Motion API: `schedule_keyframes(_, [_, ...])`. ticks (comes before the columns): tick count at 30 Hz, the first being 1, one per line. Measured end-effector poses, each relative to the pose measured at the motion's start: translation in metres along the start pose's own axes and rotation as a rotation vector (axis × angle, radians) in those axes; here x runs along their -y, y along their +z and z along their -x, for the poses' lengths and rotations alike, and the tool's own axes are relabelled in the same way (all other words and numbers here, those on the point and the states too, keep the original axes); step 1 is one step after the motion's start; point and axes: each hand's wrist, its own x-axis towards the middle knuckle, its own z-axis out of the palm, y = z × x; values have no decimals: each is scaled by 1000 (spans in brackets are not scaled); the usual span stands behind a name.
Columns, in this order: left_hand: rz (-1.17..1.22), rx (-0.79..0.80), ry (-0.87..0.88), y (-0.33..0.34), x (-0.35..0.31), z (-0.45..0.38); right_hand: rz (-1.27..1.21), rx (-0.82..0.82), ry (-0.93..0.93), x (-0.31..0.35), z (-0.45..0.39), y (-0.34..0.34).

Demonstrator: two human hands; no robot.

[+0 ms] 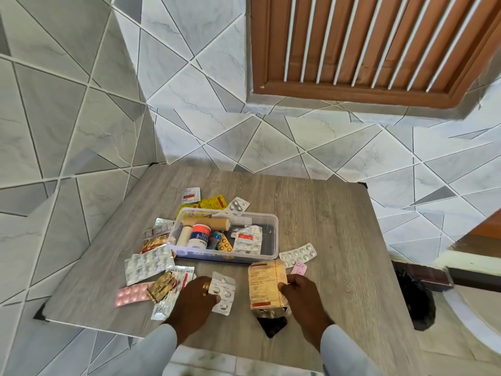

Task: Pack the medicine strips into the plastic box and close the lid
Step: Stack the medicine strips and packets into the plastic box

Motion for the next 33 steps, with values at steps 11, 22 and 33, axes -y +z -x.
schedule_keyframes(11, [146, -97, 90, -43, -50, -91, 178, -341, -401, 93, -32, 14])
schedule_keyframes(22, [160, 252, 64, 13, -78, -180, 368, -631, -343, 120, -50, 53])
schedule_keyframes(33, [-597, 177, 395, 34, -73, -192, 600, -625, -458, 107, -58, 51])
